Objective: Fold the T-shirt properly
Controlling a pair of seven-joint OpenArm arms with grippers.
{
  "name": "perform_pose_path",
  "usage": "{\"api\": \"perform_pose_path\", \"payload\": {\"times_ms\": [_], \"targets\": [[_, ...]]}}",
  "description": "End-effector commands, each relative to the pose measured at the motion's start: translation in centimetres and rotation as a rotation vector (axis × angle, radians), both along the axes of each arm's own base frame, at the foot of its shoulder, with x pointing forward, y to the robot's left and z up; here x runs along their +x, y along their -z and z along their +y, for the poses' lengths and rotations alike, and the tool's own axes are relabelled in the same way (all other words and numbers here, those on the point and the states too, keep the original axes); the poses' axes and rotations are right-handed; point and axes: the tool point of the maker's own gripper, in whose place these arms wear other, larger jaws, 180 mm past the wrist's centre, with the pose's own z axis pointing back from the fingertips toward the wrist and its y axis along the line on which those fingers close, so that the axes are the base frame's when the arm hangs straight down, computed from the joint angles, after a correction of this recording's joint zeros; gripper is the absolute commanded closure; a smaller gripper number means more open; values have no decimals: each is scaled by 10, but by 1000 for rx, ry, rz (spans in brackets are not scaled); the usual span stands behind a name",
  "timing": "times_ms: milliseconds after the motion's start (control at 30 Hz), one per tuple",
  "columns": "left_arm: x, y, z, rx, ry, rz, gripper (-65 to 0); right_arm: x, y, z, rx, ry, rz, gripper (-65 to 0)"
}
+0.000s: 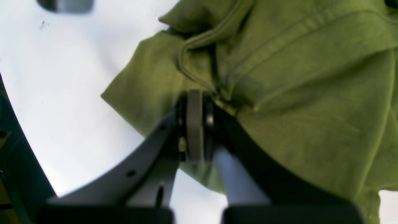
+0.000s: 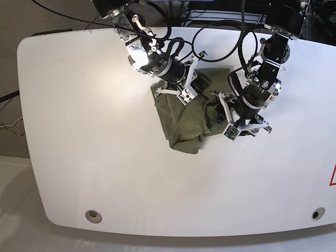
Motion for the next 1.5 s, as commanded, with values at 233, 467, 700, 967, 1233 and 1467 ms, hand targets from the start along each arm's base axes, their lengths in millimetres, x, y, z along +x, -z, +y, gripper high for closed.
{"api": "perform_pose_path", "payload": {"times_ms": [233, 467, 700, 967, 1233, 1467], "targets": [[5, -26, 29, -30, -100, -80, -324, 8, -15, 5, 42, 7, -39, -5], [-4, -24, 84, -87, -319, -84, -324, 13, -17, 5, 40, 6, -51, -5], [-23, -23, 111, -159, -380, -158, -326, 18, -21, 5, 41, 6, -63, -5], [-38, -29, 106, -263, -340, -250, -326, 23, -13, 3, 26, 23, -47, -5], [-49, -33, 109, -314, -340, -293, -326, 29, -8, -5, 16, 88, -27, -5], [-50, -31, 108, -316, -329, -284, -326, 29, -6, -6, 10, 88, -26, -5]]}}
